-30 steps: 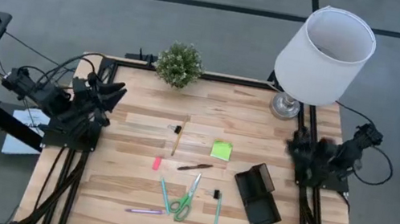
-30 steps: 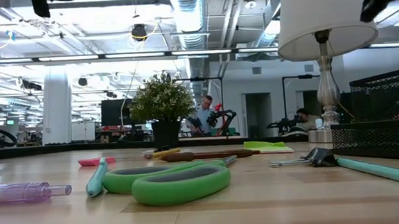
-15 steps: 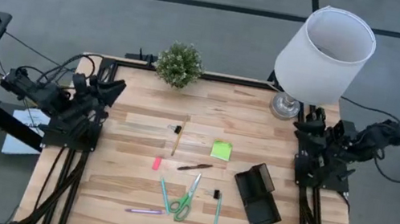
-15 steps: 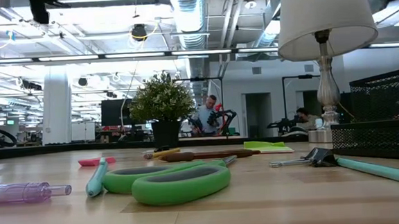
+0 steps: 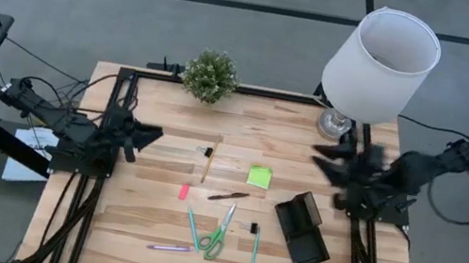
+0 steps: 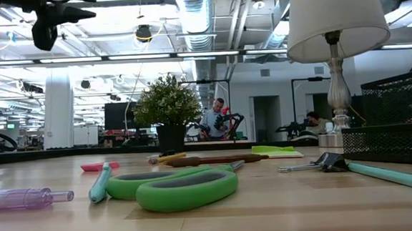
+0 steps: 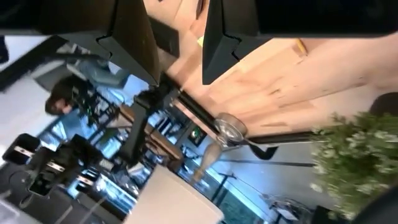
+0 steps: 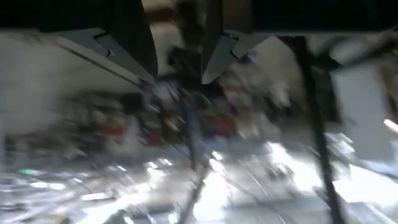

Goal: Pick and place office supplies into organizer
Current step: Put the green scissors into the black desk organizer

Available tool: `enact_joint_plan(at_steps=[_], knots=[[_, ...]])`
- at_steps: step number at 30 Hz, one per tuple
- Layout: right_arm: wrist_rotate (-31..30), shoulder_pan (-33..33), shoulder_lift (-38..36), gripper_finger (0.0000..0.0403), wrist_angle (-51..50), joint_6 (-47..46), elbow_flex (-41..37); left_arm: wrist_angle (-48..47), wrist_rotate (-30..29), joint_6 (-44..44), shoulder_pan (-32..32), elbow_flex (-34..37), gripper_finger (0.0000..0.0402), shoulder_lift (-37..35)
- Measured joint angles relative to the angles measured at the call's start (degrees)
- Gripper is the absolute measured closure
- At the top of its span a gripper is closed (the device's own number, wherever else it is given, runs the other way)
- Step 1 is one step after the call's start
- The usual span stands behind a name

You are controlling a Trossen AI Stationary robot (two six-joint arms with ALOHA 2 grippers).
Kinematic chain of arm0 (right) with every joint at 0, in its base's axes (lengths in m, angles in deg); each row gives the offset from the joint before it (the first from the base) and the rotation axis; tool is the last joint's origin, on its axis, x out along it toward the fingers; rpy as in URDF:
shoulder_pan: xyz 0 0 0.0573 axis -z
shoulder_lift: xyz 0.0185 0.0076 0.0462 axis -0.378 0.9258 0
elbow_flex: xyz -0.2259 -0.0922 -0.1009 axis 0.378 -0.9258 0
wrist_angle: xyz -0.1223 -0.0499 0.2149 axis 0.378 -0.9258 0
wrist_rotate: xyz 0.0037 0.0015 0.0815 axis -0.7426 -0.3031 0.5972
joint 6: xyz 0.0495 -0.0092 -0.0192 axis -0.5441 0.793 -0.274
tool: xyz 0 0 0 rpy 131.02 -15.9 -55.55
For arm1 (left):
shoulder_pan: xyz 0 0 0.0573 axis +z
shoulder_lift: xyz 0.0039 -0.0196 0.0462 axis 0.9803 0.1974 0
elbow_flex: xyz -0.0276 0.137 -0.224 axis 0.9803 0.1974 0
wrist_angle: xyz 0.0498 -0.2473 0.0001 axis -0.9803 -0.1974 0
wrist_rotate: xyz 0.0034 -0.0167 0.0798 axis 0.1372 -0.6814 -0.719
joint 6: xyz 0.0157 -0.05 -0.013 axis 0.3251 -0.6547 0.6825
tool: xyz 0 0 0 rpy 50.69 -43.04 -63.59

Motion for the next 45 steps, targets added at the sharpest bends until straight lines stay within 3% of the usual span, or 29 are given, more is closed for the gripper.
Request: enact_joint_plan(at_steps=[6,12,18,25,30,38,45], knots=[[-0.83,3.24,8.10,0.0285,3.04,-3.38,-0.02,-0.43,0.59,0.19,0.00,0.01,0.0288,5.01],[-0.73,7.33,19.08,0.0285,5.16,-5.38,0.67,3.04,-1.20,-5.99,0.97,0.01,0.0288,9.68],[-0.61,10.79,24.00,0.0285,4.65,-13.70,5.14,7.46,8.95,-7.76,1.01,0.01,0.0288,12.00],[8.20,10.19,24.09,0.0285,-2.33,-16.02,8.14,18.58,20.58,-1.29,1.01,-0.36,0.0288,16.12],[9.72,8.73,23.35,0.0285,-6.80,-19.75,8.82,9.88,25.63,0.38,1.01,-6.17,0.0288,23.00],[9.73,9.84,23.68,0.0285,-7.87,-19.80,8.81,-19.32,29.80,7.41,1.01,-22.86,0.0288,42.53],[9.69,13.62,23.66,0.0285,-6.15,-19.82,8.81,-18.22,37.83,15.71,0.89,-34.00,0.0288,60.87]])
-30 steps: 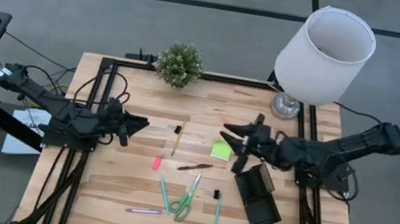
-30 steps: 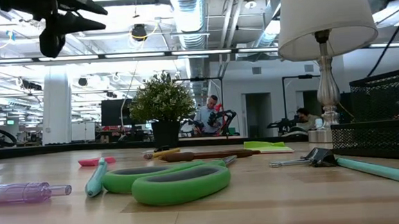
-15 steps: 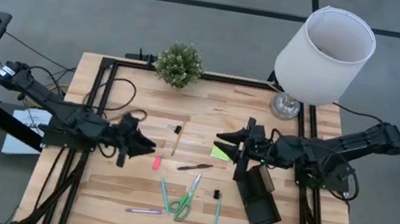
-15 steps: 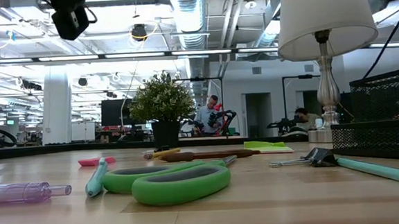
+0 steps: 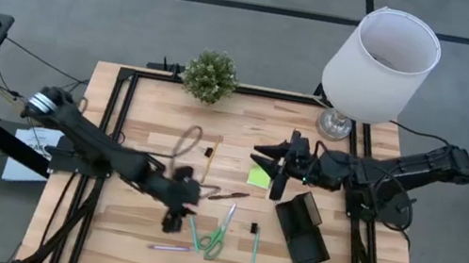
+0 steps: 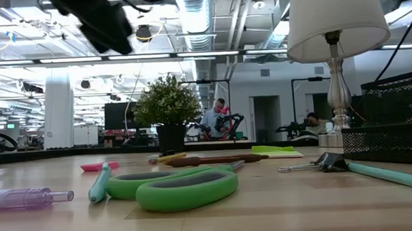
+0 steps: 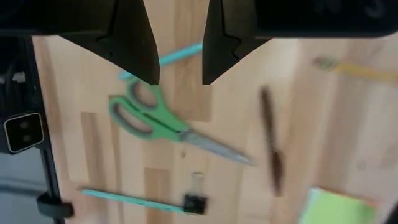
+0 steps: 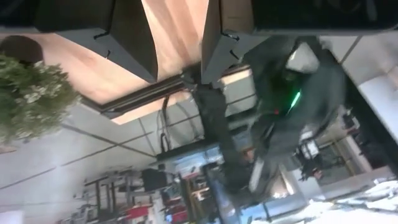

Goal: Pick and place office supplies into organizer
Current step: Put the green scissors into the black desk organizer

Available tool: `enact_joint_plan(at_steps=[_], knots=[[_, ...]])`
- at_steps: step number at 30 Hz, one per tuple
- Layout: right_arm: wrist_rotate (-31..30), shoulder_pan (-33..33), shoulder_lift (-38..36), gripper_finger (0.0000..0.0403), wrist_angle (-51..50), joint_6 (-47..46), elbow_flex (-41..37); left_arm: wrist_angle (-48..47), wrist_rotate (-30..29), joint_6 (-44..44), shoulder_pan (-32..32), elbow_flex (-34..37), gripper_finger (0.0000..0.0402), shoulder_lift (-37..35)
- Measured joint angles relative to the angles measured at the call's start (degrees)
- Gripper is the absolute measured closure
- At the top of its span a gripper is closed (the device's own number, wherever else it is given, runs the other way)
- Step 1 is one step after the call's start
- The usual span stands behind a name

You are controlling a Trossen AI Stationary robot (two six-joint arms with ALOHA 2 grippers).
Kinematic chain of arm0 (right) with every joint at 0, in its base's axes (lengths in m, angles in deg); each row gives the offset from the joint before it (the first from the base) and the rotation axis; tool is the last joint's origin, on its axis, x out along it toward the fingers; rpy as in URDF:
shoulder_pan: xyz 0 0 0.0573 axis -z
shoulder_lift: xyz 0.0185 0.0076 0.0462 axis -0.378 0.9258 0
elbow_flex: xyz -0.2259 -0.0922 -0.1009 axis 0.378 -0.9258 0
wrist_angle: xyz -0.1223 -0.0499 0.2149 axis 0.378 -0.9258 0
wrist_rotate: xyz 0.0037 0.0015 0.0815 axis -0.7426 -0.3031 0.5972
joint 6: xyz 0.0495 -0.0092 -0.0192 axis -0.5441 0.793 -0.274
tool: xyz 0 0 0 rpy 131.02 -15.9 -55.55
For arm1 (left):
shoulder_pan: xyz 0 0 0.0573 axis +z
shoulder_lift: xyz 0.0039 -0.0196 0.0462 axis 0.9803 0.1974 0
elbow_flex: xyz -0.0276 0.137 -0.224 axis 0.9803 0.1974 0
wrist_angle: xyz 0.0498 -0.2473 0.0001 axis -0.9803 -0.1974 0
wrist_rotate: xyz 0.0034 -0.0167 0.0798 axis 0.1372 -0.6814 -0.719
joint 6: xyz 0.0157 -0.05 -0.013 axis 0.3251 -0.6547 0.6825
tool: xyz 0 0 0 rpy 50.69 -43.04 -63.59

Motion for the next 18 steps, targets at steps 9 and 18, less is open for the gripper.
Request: enact_joint_plan(at_steps=[9,18], knots=[[0.00,2.44,0.00,0.0285,-0.29,-1.07,0.00,-0.40,4.17,-3.07,-0.99,-13.18,0.0288,18.89],[0.17,1.18,0.00,0.0285,-3.22,-0.92,-0.02,-9.44,3.80,-6.66,-3.41,-21.24,0.0288,28.48]])
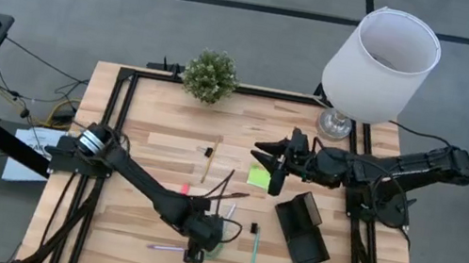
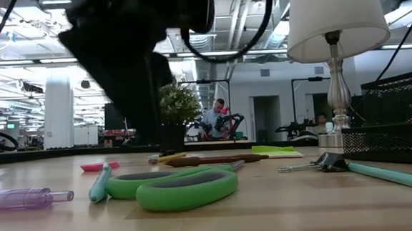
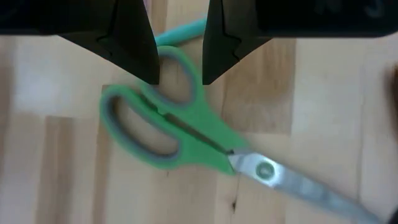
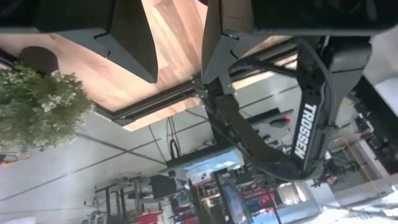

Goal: Pick and place office supplies into organizer
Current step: Put the green scissors into the black desk organizer

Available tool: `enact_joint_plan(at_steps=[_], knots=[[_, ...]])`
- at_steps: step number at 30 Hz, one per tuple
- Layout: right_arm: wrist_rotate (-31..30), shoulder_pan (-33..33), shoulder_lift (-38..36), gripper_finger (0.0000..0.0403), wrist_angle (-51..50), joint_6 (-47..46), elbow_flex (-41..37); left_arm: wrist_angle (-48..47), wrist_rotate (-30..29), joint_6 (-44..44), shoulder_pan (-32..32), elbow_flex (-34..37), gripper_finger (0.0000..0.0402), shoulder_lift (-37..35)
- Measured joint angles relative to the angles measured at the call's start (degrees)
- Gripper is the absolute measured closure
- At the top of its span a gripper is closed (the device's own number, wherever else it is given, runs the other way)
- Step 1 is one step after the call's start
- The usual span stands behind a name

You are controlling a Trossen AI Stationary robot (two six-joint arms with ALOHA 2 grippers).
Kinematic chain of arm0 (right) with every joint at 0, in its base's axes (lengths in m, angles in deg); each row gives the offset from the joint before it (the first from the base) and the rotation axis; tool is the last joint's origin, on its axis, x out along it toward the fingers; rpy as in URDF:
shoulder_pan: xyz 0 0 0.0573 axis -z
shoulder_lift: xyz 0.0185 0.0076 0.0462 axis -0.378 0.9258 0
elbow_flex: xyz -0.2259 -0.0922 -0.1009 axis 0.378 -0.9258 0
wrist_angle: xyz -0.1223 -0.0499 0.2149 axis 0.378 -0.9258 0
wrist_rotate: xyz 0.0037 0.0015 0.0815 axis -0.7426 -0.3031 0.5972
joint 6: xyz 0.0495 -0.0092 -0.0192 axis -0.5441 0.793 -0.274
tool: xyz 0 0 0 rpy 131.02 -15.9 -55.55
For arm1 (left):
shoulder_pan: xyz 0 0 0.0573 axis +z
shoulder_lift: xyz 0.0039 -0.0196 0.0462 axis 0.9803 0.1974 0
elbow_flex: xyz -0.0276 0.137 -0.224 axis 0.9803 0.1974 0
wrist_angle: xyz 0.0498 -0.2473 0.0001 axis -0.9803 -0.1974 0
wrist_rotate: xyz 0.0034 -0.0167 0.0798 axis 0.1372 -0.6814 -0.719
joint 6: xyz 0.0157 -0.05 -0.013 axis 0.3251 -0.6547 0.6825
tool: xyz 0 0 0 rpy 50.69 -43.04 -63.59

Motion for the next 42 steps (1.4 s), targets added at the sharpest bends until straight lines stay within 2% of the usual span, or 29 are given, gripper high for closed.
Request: enact_joint_plan(at_steps=[14,17,20,26,30,35,39,42], knots=[[-0.06,-0.12,0.00,0.0285,-2.82,0.13,-0.02,0.72,0.63,-7.05,-0.98,0.21,0.0288,3.46],[-0.17,-0.14,0.00,0.0285,-2.87,0.87,-0.02,-0.29,-1.12,-7.84,-1.01,0.39,0.0290,3.51],[-0.15,-0.14,0.00,0.0285,-2.97,1.42,-0.02,-1.07,-1.69,-6.70,-1.04,0.43,0.0309,3.51],[-0.10,-0.29,0.00,0.0285,-3.10,1.44,-0.02,-1.14,-0.51,-4.42,-0.70,0.19,0.0386,5.71],[3.45,-1.88,-0.04,0.0285,-4.67,3.94,-0.02,-2.09,0.86,-6.21,-0.33,0.00,0.0387,5.86],[7.29,-6.07,-0.19,0.0285,-8.54,11.29,-0.02,-6.96,-1.24,-4.48,-0.35,-1.97,0.0395,3.68],[7.00,-8.66,-0.71,0.0285,-9.08,12.06,-0.04,-14.11,-2.51,-4.06,0.57,-5.47,0.0396,0.22],[4.29,-9.60,-2.36,0.0285,-8.59,12.17,-0.04,-21.44,-2.54,-2.77,1.78,-8.38,0.0397,-1.87]])
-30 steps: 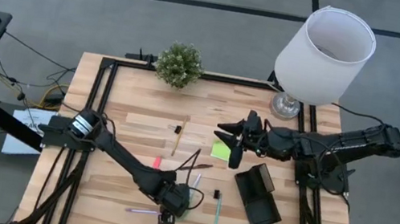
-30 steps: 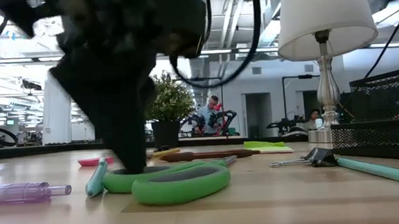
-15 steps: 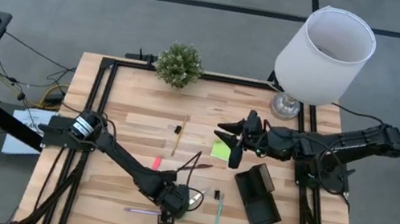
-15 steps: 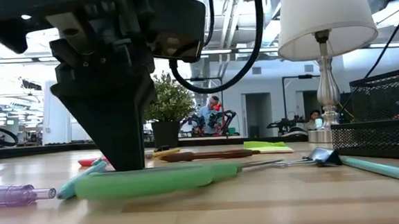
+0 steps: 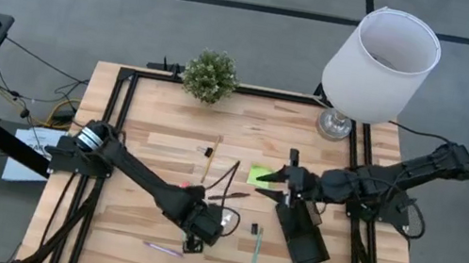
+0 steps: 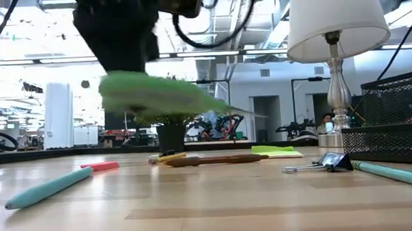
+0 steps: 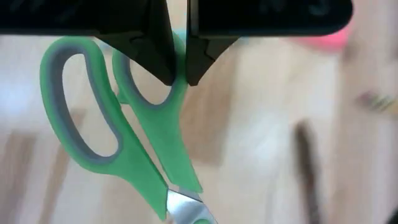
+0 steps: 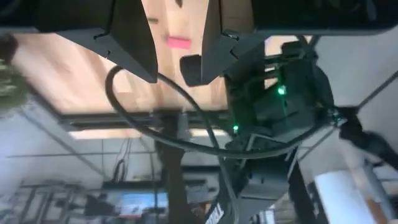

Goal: Pick and place office supplies into organizer
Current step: Put the green scissors into the black desk organizer

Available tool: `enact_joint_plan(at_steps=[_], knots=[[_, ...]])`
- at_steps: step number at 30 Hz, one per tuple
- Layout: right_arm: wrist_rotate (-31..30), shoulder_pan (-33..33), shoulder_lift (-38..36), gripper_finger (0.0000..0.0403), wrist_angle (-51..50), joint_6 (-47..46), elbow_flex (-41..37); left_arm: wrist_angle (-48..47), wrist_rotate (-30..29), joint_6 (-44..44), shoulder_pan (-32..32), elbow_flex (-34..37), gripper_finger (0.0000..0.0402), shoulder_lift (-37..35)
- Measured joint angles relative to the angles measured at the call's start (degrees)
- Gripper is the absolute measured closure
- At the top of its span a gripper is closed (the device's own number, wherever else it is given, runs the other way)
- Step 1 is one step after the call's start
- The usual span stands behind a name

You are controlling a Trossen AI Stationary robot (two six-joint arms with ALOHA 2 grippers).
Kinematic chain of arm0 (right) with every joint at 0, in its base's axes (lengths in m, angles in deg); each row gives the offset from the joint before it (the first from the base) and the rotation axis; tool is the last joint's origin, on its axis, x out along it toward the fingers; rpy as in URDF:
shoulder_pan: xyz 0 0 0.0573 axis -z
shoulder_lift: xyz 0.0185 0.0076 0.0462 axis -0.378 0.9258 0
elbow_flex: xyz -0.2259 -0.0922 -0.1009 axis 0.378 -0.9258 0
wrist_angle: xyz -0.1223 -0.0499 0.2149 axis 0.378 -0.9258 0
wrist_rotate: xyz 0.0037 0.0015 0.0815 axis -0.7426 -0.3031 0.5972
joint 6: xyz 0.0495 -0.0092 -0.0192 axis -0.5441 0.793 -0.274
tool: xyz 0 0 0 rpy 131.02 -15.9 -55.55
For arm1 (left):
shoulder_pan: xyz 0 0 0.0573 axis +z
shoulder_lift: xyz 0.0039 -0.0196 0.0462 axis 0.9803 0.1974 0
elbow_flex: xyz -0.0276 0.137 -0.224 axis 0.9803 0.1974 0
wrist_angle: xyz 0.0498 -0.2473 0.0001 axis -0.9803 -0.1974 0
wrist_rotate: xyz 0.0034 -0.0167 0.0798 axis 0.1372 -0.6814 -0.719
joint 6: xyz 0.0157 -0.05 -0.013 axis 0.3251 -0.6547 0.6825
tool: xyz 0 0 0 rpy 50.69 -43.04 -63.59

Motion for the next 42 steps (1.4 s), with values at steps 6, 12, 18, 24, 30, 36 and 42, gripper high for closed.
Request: enact_joint_plan(at_steps=[6,12,18,24,30,36,42], knots=[[-11.27,-0.93,-5.81,0.0285,5.58,0.65,-0.02,-2.86,3.73,4.06,4.42,-8.35,0.0396,-4.10],[-12.04,-2.80,-14.78,0.0285,18.04,3.74,0.00,-7.53,21.55,7.54,13.17,-19.57,0.0396,-4.57],[-12.02,-6.55,-20.04,0.0285,16.46,0.70,0.00,-2.63,35.85,10.51,21.47,-27.64,0.0396,-4.58],[-15.09,-11.18,-19.91,0.0285,2.19,3.54,0.02,5.72,47.35,5.99,26.77,-28.24,0.0396,-4.59],[-26.94,-12.59,-12.49,0.0285,-5.13,9.20,0.00,2.23,51.23,6.60,29.65,-28.15,0.0395,-4.55],[-27.50,-11.64,-3.13,0.0285,10.55,29.99,0.00,-0.21,54.72,7.44,31.87,-27.87,0.0395,-2.84],[-24.98,-8.51,-0.83,0.0285,14.93,27.86,0.00,-5.94,53.41,12.56,33.30,-27.80,0.0395,-0.88]])
